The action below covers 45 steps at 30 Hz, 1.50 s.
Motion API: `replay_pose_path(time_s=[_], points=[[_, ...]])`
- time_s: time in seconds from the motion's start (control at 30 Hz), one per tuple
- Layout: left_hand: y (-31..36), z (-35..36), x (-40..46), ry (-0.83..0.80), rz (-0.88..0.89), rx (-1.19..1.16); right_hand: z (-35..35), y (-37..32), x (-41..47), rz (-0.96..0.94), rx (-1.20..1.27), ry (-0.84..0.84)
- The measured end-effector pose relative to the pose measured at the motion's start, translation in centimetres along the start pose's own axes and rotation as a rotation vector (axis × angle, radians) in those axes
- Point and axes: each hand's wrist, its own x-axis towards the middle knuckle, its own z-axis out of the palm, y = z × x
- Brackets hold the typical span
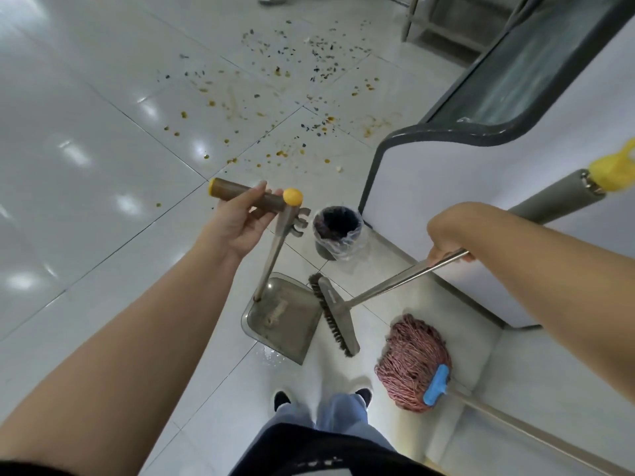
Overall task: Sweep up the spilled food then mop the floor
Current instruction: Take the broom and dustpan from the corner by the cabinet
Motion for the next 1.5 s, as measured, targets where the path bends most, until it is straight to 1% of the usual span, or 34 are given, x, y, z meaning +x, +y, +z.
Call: replay_pose_path(time_s=[0.1,0.17,0.3,0.43,0.5,0.63,0.7,0.77,0.87,0.97,1.03,1.07,1.17,1.2,1.27,1.33,1.37,1.4,1.43,1.47,1.5], points=[[2.0,-0.4,0.5,0.007,0.054,-0.142,-0.6,-0.3,-0.2,0.015,0.049,0.035],[3.2,-1.2,0.9,0.009,0.079,-0.213,-0.7,-0.4,-0.2,0.018,0.134,0.046],[2.1,-4.2,0.2,0.091,0.038,-0.316,-0.3,-0.2,0.6,0.008,0.299,0.077],[0.9,-8.2,-0.3,0.212,-0.003,-0.462,1.3,0.4,2.2,0.009,0.517,-0.005],[1.3,-9.5,-0.2,0.278,-0.039,-0.416,2.3,0.1,3.0,0.013,0.557,-0.039],[1.8,-10.9,-0.4,0.420,-0.086,-0.227,4.9,-1.7,4.5,0.005,0.642,-0.095],[1.8,-11.4,-0.5,0.429,-0.113,-0.182,5.9,-2.7,4.8,-0.001,0.661,-0.122],[1.8,-11.8,-0.6,0.373,-0.224,-0.087,6.2,-3.4,4.9,-0.008,0.669,-0.139],[1.8,-11.9,-0.8,0.235,-0.433,0.163,6.1,-3.5,4.8,0.001,0.652,-0.162],[2.5,-11.2,-1.0,0.127,-0.498,0.422,6.0,-3.6,4.7,0.011,0.651,-0.170],[3.4,-10.3,-0.8,0.104,-0.431,0.561,5.9,-3.7,4.7,0.023,0.661,-0.174],[4.0,-9.8,-0.6,0.107,-0.349,0.596,5.8,-3.7,4.6,0.031,0.663,-0.179],[6.2,-8.2,0.3,0.084,-0.051,0.570,5.6,-3.8,4.2,0.051,0.653,-0.188],[6.8,-7.7,0.7,0.040,0.048,0.653,5.4,-3.9,4.0,0.057,0.643,-0.182],[7.4,-6.9,1.3,-0.069,0.216,0.995,5.1,-4.1,3.8,0.072,0.622,-0.176],[7.3,-6.1,2.4,-0.135,0.302,1.329,4.8,-4.3,3.6,0.094,0.612,-0.178],[7.1,-5.7,2.9,-0.144,0.294,1.468,4.6,-4.5,3.5,0.102,0.607,-0.180],[6.9,-5.4,3.5,-0.152,0.242,1.572,4.5,-4.6,3.4,0.107,0.604,-0.182],[6.6,-5.2,4.1,-0.160,0.150,1.617,4.5,-4.6,3.4,0.111,0.609,-0.183],[6.4,-5.3,4.5,-0.172,0.008,1.602,4.5,-4.7,3.3,0.117,0.622,-0.188],[6.2,-5.5,4.7,-0.180,-0.167,1.540,4.6,-4.7,3.3,0.125,0.638,-0.197]])
